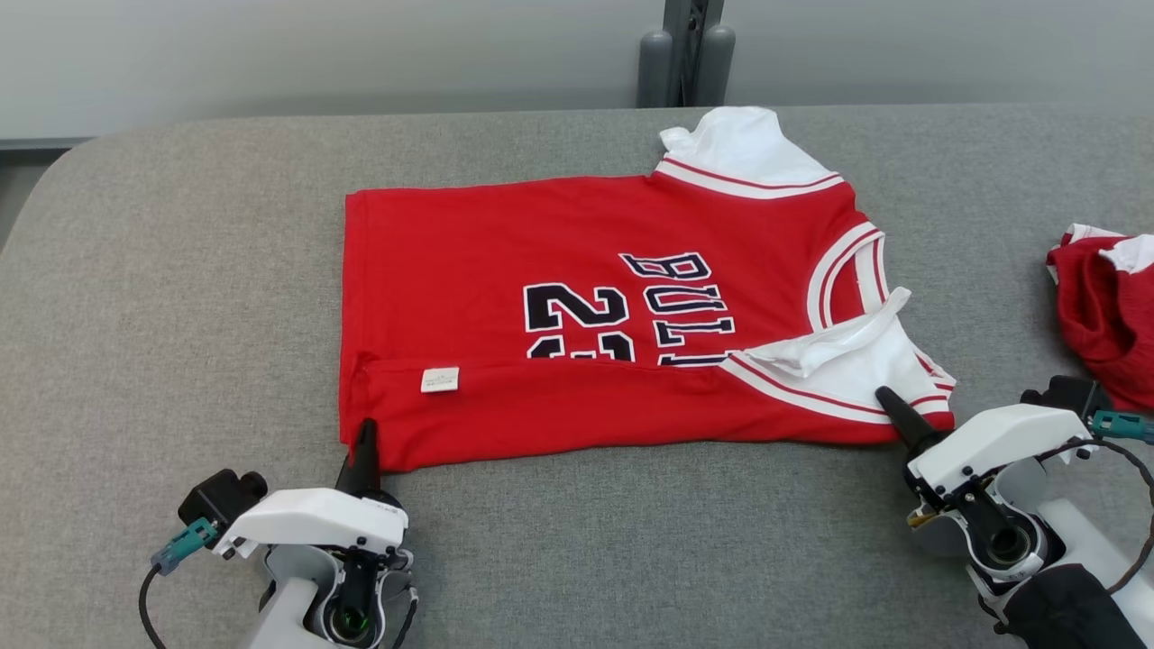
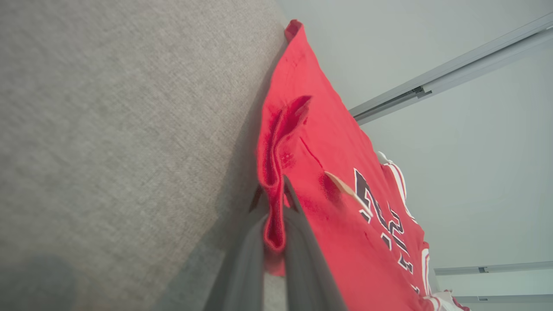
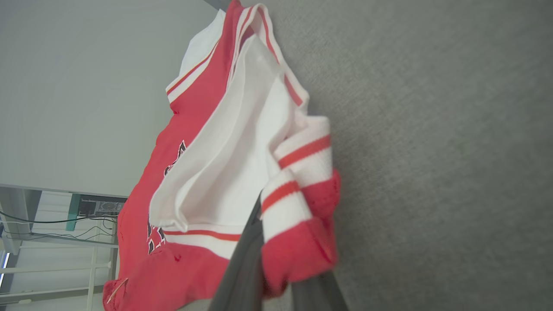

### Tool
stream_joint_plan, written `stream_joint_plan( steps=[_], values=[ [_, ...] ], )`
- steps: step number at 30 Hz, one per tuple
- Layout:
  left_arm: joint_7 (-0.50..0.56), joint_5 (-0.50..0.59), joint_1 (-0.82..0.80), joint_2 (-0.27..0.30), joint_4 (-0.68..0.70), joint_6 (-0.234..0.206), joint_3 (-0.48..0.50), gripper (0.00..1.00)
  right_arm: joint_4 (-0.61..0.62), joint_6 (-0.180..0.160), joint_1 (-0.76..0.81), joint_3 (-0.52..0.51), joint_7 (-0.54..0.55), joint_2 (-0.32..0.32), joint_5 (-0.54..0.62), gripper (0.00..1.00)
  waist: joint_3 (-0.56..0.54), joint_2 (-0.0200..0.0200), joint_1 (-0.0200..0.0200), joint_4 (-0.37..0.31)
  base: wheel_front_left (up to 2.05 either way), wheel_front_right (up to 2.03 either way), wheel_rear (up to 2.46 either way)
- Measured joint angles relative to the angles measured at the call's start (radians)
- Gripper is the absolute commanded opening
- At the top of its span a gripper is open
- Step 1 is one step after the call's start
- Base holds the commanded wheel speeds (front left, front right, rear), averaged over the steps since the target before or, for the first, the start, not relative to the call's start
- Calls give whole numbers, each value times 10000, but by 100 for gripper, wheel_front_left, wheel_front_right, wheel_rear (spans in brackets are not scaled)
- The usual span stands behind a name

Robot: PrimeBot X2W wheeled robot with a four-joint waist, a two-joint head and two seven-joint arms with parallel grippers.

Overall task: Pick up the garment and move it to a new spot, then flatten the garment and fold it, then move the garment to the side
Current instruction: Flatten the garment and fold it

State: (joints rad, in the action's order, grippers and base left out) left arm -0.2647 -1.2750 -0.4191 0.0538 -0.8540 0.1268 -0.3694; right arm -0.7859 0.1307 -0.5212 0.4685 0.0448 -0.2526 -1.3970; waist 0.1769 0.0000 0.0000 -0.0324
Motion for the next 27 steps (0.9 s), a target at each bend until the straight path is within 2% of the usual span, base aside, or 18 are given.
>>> stream_joint_plan(
  steps=[14,27],
  values=[
    [6,75,967,6,203,29,257,0,25,0,735,261,180,-128,-151,0,-1040,0,0,-213,0,0,0],
    [270,94,2164,368,665,-50,-21,0,232,0,1589,529,433,-290,-86,0,-1541,-1,0,-267,0,0,0]
  ],
)
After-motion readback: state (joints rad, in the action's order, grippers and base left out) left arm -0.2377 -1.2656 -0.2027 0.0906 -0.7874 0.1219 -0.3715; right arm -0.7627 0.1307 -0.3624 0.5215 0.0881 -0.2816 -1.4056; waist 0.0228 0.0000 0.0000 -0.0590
